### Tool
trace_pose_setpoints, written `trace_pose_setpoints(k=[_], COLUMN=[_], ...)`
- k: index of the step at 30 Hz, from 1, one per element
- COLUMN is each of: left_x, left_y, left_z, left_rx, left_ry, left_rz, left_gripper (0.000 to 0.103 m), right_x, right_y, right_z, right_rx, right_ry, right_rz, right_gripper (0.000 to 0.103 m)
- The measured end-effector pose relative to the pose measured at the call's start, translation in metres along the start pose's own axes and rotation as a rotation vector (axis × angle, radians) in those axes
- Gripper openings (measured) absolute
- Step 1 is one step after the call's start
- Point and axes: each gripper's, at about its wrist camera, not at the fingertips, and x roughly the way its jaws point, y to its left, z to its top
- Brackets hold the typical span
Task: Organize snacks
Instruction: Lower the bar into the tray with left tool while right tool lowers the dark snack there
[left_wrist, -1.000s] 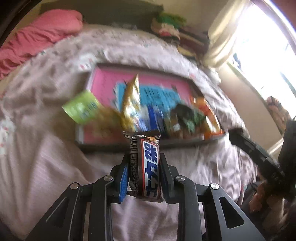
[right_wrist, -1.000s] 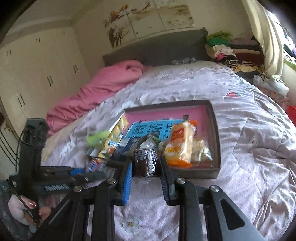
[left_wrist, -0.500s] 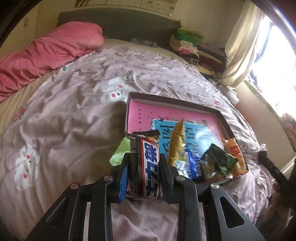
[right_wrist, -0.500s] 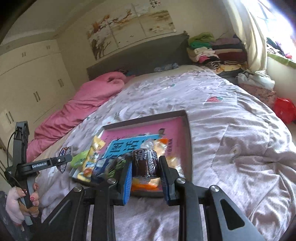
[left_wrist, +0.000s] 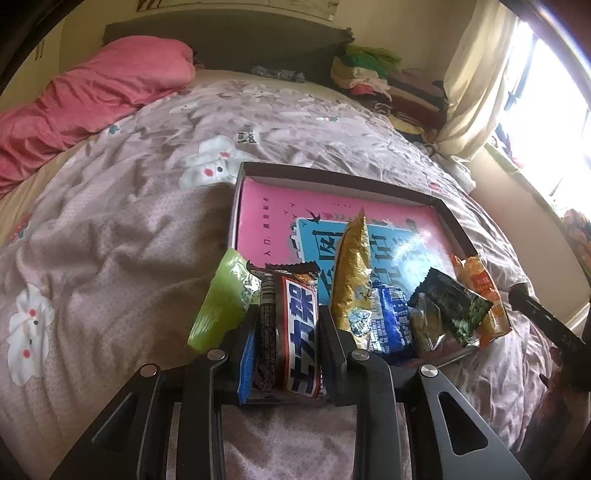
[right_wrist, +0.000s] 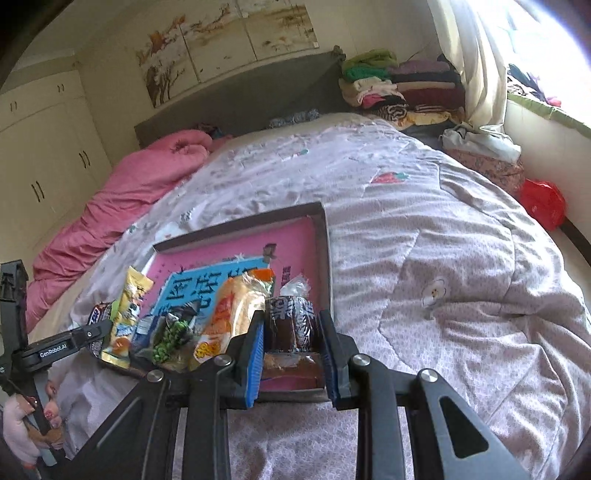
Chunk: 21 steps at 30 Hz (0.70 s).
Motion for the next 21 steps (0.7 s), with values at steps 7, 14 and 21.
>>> trace_pose_setpoints(k=[7, 14, 21], left_x=[0.004, 0.007, 0.009], left_y=[-0.004, -0.004, -0.006], left_z=[0.001, 0.003, 0.002], left_rx=[0.006, 0.009, 0.021], left_ry=[0.004, 0.006, 0.007], left_rz=[-0.004, -0.01, -0.009], left_gripper=[0.03, 0.03, 0.03], right_x=[0.007, 0.014, 0.019], right_y=[0.006, 0.011, 0.011], right_z=[-0.005, -0.008, -0.01], right_rx=[-0.022, -0.036, -0.032], right_ry=[0.027, 0.042, 0.051], right_rz=[-0.006, -0.008, -0.022], right_gripper=[0.028, 0.028, 0.028])
